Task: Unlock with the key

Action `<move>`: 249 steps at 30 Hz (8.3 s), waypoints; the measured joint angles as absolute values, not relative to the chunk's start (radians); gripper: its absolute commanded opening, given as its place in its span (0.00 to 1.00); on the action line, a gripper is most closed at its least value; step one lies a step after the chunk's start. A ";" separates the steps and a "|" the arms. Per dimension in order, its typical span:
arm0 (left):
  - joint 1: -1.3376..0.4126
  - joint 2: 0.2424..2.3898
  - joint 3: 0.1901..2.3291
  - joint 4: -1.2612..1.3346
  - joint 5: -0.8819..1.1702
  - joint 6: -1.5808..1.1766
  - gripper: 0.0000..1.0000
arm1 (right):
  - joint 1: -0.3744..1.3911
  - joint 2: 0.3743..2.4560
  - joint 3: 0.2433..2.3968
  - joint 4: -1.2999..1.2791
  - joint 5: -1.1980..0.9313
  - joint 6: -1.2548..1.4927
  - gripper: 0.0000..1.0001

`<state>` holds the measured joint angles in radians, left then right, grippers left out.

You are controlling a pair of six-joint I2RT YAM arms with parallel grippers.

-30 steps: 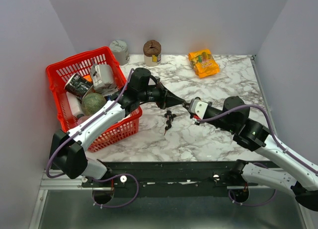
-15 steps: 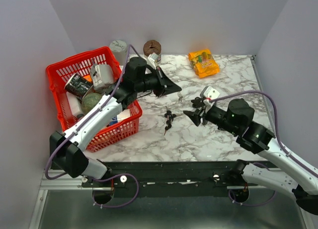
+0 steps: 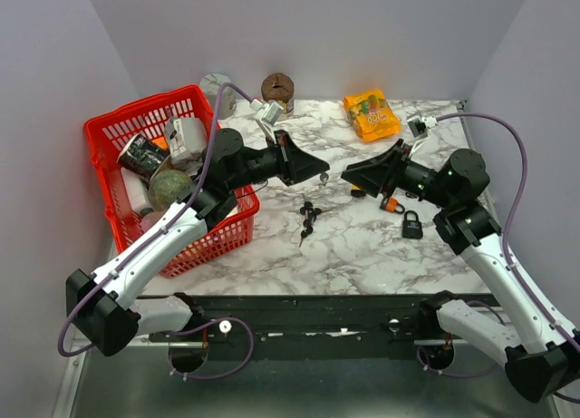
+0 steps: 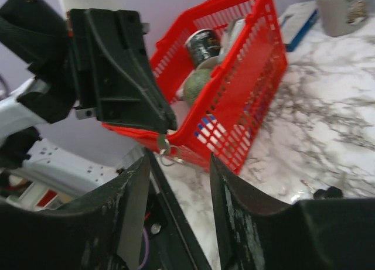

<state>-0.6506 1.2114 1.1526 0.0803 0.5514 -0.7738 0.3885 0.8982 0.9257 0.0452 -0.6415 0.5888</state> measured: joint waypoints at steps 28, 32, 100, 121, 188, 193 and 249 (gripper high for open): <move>-0.715 1.210 1.065 0.403 0.532 -0.955 0.00 | 0.413 0.964 0.981 0.089 -0.834 0.635 0.32; -0.716 1.213 1.065 0.403 0.532 -0.959 0.00 | 0.413 0.964 0.981 0.096 -0.841 0.636 0.32; -0.820 2.420 2.149 -0.785 0.096 -0.583 0.78 | 0.122 0.545 0.913 -0.410 -0.151 0.522 0.01; -0.839 2.485 2.235 -0.681 0.038 -0.643 0.84 | 0.122 0.561 0.888 -0.389 -0.218 0.522 0.01; -0.766 1.641 1.468 -0.456 0.274 -0.970 0.00 | 0.557 0.974 1.014 -0.682 -0.220 0.253 0.01; -0.766 1.636 1.463 -0.453 0.275 -0.970 0.00 | 0.584 0.998 1.039 -0.680 -0.211 0.254 0.01; -0.768 1.654 1.492 -0.496 0.304 -0.942 0.00 | 0.660 1.168 1.097 -0.529 -0.324 0.186 0.01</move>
<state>-0.7677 1.6535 1.4918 -0.4957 0.3042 -0.9424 0.6598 1.1683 1.0973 -0.5293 -0.3241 0.1856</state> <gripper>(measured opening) 0.575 0.013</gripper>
